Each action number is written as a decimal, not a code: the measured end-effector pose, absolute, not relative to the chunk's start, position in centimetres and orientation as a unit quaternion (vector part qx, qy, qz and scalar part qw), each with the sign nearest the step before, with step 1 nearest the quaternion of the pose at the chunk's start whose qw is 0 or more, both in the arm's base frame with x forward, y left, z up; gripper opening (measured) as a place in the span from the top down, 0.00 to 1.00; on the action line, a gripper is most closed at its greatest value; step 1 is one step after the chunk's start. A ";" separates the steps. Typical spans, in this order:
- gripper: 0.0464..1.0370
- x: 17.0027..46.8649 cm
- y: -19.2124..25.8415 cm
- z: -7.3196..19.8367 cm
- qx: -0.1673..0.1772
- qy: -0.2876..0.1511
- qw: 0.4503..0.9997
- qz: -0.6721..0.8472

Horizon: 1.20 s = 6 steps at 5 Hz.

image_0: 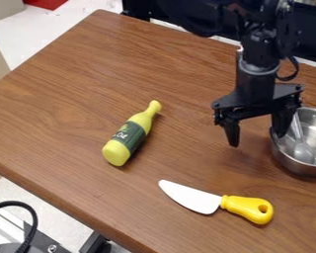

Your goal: Moved the pot at the left side of the yellow bottle

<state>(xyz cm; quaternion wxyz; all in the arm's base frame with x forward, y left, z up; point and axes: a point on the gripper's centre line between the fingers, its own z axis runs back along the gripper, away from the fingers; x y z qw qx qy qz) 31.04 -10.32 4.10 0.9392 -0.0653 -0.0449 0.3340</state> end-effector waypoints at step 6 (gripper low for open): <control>0.70 32.1 -11.7 2.4 -0.058 -0.032 0.947 0.315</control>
